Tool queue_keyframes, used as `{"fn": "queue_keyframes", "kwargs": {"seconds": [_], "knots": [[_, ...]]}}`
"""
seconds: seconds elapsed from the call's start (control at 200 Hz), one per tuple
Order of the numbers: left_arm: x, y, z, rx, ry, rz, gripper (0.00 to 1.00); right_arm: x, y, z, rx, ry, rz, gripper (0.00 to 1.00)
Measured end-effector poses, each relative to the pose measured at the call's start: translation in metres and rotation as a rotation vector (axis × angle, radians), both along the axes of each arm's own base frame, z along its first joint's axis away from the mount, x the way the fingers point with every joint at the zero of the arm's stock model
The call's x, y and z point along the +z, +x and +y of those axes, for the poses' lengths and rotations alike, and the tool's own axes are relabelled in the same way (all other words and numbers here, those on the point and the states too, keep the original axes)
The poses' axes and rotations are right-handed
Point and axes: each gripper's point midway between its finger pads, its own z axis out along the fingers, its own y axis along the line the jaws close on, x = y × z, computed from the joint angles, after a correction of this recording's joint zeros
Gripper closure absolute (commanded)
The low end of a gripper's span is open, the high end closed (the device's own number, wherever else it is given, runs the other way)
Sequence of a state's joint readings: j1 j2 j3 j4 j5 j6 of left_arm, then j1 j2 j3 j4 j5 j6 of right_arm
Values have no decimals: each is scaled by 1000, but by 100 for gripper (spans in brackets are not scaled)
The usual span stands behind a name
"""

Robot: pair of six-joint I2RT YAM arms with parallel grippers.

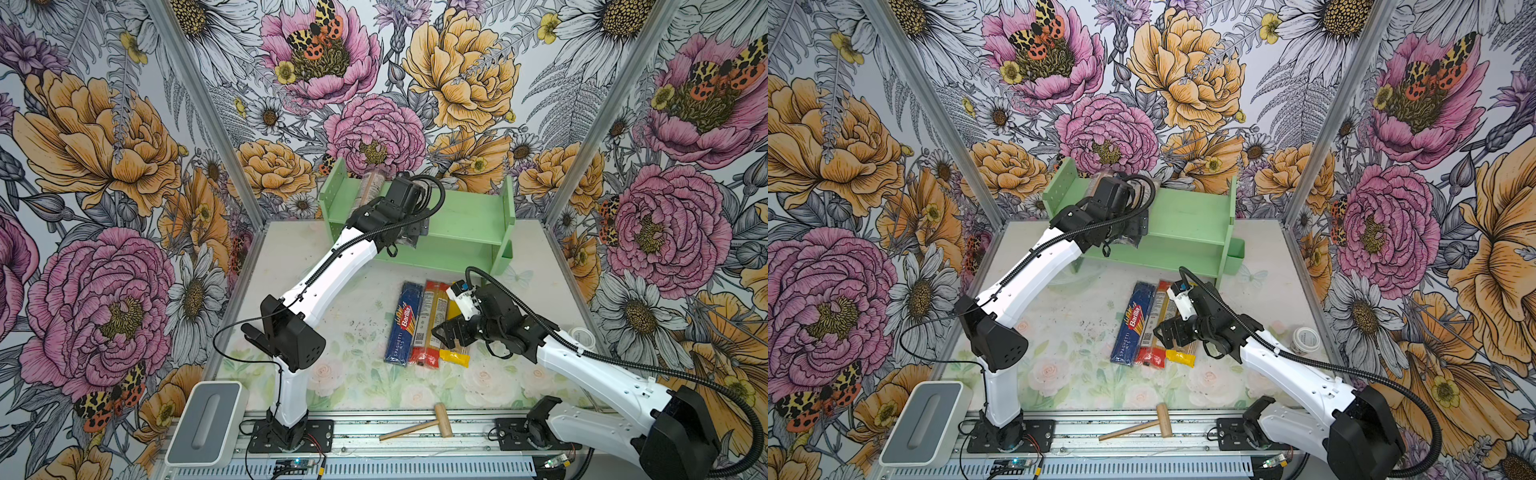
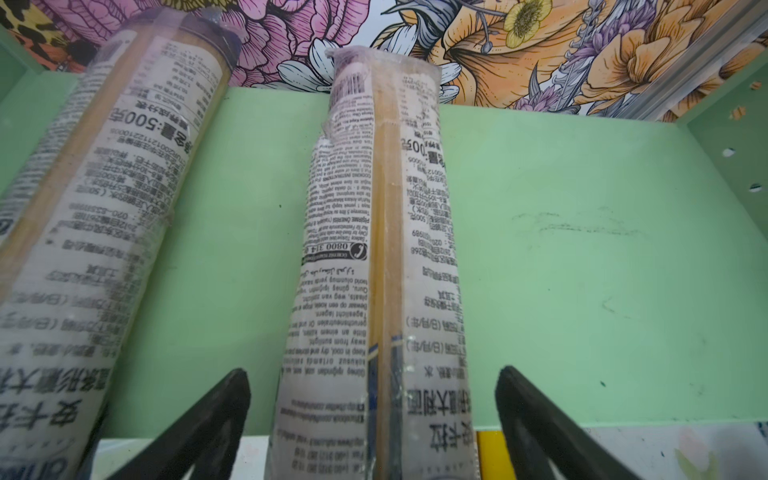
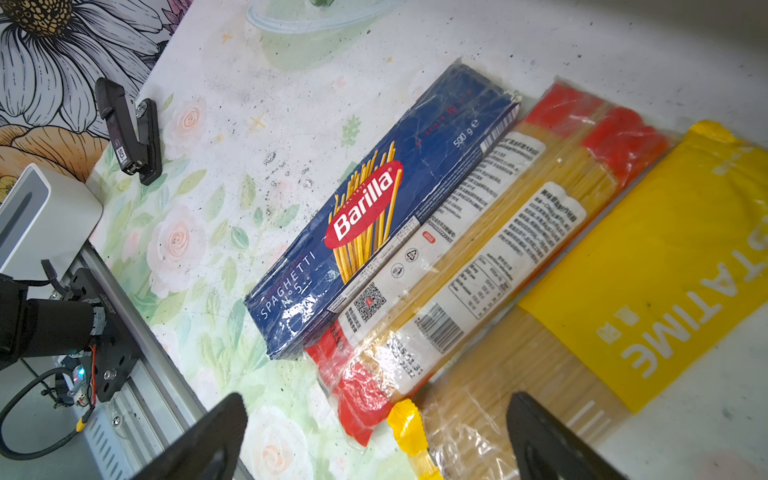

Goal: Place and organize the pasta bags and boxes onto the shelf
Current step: 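Lower the pack onto the upper tier and open the left gripper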

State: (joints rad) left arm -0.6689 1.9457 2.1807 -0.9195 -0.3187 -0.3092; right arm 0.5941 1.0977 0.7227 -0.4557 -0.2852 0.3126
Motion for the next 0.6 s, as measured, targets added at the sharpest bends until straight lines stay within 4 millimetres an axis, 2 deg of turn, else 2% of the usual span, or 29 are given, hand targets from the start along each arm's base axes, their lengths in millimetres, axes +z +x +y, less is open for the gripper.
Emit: {"fn": "queue_keyframes", "kwargs": {"seconds": [0.29,0.601], "knots": [[26,-9,7,-2,-32,-43,1,0,0,0,0,0,0,1],[36,-20,4,-25,-29,-62,1,0,0,0,0,0,0,0]]}}
